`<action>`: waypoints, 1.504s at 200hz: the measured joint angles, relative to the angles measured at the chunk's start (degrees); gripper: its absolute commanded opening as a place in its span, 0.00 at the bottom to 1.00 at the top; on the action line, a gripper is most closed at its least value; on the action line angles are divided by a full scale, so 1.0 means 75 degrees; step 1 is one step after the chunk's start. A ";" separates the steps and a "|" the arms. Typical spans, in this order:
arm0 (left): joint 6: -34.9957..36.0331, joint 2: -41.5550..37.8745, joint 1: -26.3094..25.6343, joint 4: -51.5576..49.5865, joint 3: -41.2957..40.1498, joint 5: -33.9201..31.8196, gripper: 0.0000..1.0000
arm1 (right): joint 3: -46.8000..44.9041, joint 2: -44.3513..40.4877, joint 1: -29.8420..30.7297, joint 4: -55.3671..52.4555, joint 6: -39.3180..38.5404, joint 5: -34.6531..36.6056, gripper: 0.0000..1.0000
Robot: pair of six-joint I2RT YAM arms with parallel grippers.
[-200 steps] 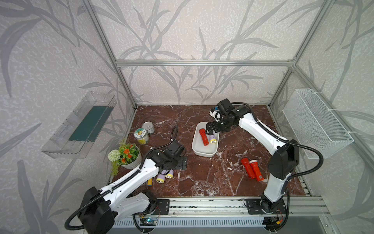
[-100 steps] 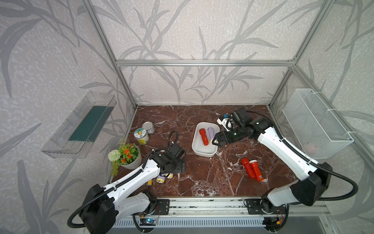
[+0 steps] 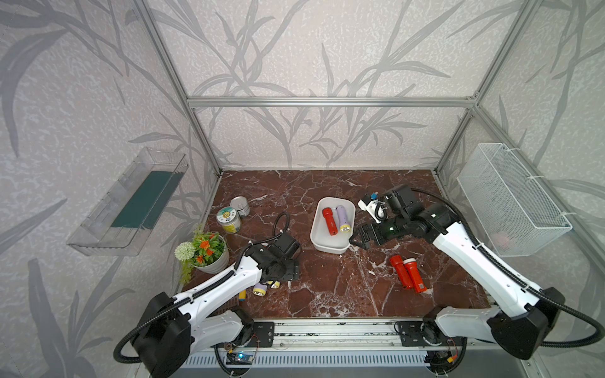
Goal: Put the flashlights into the storage boxes
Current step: Pick up the flashlight from the center of the board.
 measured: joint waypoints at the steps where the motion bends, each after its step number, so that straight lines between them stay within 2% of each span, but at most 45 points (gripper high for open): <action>1: 0.0000 0.0000 0.0000 0.0006 -0.0003 -0.0003 0.89 | 0.0000 -0.0003 0.0000 0.0000 0.0000 0.0000 0.99; 111: 0.0006 0.1416 0.0006 0.0382 0.0157 -0.0087 0.87 | 0.0003 -0.0003 0.0000 -0.0312 -0.0321 0.0070 0.99; 189: 0.0009 0.2034 0.0006 0.0720 0.0391 0.0006 0.72 | -0.0003 0.0035 0.0000 -0.0350 -0.0341 -0.0026 0.99; 301: 0.0105 0.2748 0.0009 0.1084 0.0560 0.0064 0.60 | -0.0154 0.0047 0.0000 -0.0338 -0.0274 0.0087 0.99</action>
